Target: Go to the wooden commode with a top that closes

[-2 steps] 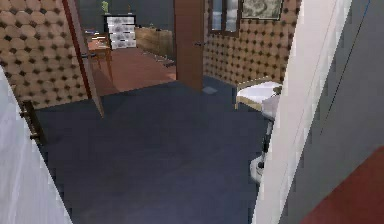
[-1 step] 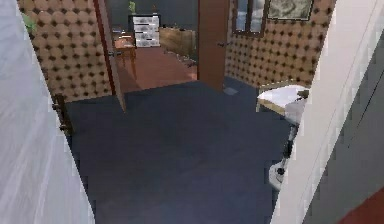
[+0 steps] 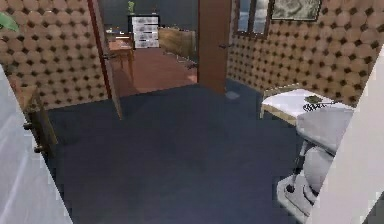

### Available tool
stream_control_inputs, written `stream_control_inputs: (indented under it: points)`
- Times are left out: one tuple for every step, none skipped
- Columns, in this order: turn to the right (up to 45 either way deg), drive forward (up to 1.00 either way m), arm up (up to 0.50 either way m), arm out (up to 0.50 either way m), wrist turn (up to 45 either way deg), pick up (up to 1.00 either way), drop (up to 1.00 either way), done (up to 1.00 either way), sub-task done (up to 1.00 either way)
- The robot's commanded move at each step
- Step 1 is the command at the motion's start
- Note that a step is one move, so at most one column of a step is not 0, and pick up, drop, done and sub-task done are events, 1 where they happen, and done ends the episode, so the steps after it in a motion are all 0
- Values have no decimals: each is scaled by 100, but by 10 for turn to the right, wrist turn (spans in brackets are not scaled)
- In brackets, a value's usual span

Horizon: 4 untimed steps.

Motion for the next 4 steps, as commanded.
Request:
stream_control_inputs:
  points:
    - [-210,0,0,0,0,0,0,0,0]
    - [0,100,0,0,0,0,0,0,0]
    - [-90,0,0,0,0,0,0,0,0]
    - [0,5,0,0,0,0,0,0,0]
